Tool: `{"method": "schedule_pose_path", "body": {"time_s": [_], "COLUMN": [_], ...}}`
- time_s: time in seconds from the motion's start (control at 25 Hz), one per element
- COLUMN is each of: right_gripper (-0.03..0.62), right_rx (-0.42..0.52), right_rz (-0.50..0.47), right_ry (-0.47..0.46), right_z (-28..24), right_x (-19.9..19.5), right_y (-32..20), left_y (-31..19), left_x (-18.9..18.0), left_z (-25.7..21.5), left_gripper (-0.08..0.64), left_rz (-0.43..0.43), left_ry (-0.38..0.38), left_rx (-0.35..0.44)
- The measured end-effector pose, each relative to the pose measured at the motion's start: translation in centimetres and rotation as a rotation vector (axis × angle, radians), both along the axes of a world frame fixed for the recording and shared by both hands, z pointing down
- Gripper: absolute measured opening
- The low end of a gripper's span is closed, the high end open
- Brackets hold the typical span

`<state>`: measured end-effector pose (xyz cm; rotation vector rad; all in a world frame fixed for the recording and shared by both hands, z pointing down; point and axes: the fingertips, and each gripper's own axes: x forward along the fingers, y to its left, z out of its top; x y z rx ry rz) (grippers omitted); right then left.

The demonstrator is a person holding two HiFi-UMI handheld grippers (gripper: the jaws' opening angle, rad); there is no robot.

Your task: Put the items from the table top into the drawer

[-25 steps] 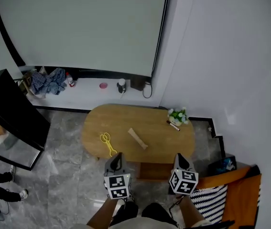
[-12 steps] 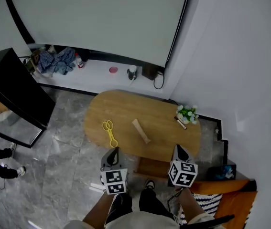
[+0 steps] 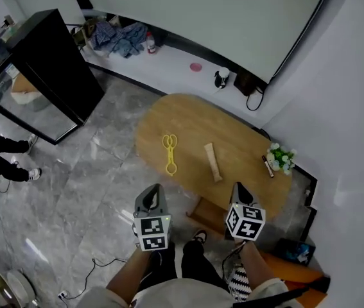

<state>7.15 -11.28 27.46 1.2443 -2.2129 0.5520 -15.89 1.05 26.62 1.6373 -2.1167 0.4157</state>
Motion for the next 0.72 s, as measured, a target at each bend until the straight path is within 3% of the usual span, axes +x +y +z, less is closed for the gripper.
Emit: {"method": "schedule_pose_path", "body": {"time_s": [0.4, 0.56, 0.72], "right_gripper": [-0.008, -0.008, -0.006], "right_rx": [-0.090, -0.108, -0.133], "right_rz": [-0.209, -0.251, -0.253], "right_ry": [-0.006, 0.018, 0.021], "right_z": [7.7, 12.2, 16.9], "right_x": [-11.8, -15.3, -18.4], "right_y": [0.5, 0.6, 1.0], "left_y": [3.7, 4.5, 4.9], "left_x": [-7.1, -10.2, -13.8], "left_z": [7.1, 12.3, 17.2], "left_gripper": [0.000, 0.000, 0.000], "left_rz": [-0.100, -0.150, -0.167], "left_ry": [-0.018, 0.025, 0.013], "left_rx": [-0.081, -0.113, -0.135]}}
